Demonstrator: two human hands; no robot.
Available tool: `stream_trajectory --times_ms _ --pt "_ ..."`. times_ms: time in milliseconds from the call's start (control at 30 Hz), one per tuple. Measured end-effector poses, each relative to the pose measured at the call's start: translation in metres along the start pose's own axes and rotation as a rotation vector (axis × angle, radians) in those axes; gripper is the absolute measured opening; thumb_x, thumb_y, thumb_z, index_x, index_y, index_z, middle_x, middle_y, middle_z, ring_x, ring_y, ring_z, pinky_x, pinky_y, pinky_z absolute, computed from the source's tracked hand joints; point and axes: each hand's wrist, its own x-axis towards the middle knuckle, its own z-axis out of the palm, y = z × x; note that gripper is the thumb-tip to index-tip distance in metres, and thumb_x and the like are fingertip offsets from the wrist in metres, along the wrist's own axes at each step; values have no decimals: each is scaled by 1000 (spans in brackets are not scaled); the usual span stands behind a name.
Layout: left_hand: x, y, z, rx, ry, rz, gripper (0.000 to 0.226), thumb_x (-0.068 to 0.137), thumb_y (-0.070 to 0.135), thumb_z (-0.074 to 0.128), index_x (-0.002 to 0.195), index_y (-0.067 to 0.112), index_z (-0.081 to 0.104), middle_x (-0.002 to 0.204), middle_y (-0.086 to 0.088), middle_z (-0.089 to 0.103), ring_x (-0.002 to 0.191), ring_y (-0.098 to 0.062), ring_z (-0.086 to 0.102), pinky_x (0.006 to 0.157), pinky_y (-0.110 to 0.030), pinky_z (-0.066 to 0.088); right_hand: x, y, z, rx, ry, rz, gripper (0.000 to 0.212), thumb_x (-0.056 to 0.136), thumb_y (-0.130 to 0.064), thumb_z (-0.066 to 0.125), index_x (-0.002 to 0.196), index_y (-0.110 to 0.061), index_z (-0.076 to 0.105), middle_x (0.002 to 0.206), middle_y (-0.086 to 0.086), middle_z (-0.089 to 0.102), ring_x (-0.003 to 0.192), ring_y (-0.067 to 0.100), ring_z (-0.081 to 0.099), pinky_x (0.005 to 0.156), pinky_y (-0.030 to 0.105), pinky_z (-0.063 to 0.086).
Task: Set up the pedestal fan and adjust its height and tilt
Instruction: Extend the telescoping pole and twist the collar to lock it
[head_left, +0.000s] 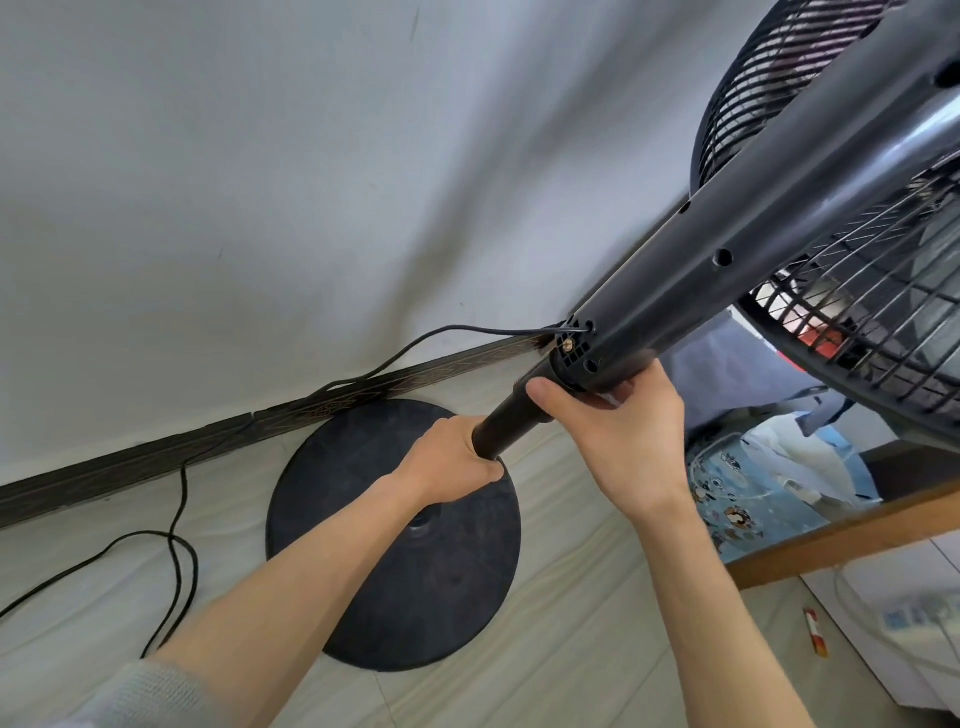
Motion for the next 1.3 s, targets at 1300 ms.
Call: stream_trajectory --times_ms 1300 --pt "-36 89 -44 -14 86 457 48 88 37 73 130 22 55 117 6 64 103 -14 59 87 -33 47 18 -40 -15 561 -130 80 19 73 -20 87 90 -20 79 100 5 75 98 23 71 90 41 57"
